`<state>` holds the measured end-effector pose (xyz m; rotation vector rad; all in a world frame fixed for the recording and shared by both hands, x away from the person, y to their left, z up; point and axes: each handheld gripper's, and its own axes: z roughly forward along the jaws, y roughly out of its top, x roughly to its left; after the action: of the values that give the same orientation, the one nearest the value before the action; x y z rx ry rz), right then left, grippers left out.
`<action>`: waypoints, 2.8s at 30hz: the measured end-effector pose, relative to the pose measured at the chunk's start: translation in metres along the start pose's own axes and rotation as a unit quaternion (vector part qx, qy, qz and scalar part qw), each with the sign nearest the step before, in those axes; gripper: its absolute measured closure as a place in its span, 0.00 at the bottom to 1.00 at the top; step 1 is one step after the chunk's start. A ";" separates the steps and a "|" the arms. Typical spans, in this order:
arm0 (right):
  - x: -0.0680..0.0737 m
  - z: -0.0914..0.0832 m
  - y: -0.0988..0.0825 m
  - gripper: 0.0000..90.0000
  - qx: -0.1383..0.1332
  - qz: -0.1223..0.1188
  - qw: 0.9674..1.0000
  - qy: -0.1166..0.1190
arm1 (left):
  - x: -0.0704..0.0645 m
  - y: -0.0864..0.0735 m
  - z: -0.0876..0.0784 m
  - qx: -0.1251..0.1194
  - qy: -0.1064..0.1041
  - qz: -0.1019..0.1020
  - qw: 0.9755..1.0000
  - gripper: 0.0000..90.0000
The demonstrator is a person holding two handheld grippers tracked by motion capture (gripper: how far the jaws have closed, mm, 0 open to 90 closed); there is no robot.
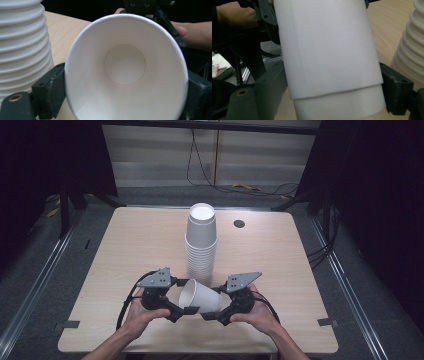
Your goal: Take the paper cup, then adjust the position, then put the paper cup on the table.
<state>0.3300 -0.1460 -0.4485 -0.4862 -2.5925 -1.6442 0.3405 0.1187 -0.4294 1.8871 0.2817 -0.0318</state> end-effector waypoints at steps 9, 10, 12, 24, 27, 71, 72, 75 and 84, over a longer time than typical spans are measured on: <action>-0.003 -0.005 0.000 0.16 0.007 0.009 0.999 -0.030 | 0.003 0.002 -0.006 0.002 0.017 0.006 1.000 0.11; -0.003 -0.005 0.000 0.16 0.007 0.009 0.999 -0.032 | 0.003 0.002 -0.006 0.003 0.020 0.006 1.000 0.11; -0.003 -0.007 0.000 0.16 0.005 0.010 0.999 -0.034 | 0.003 0.002 -0.007 0.004 0.022 0.006 1.000 0.11; -0.004 -0.020 -0.002 0.16 -0.008 0.024 0.998 -0.063 | 0.009 -0.001 -0.013 0.015 0.040 0.002 0.999 0.10; -0.005 -0.026 -0.005 0.16 -0.007 0.025 0.996 -0.087 | 0.010 -0.003 -0.013 0.026 0.039 -0.001 0.999 0.10; -0.010 -0.057 -0.020 0.16 -0.032 0.060 0.974 -0.218 | 0.061 -0.001 -0.077 0.097 0.167 -0.029 0.981 0.10; -0.010 -0.058 -0.021 0.16 -0.032 0.060 0.973 -0.221 | 0.062 -0.001 -0.077 0.099 0.170 -0.031 0.980 0.10; -0.011 -0.058 -0.023 0.16 -0.030 0.062 0.973 -0.221 | 0.066 -0.003 -0.077 0.112 0.176 -0.033 0.977 0.10; -0.012 -0.059 -0.025 0.16 -0.032 0.058 0.972 -0.226 | 0.076 -0.005 -0.079 0.141 0.207 -0.052 0.967 0.10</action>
<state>0.3266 -0.2114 -0.4467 -1.1150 -2.7379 -1.7515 0.4039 0.2080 -0.4206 2.1502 0.6921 0.2675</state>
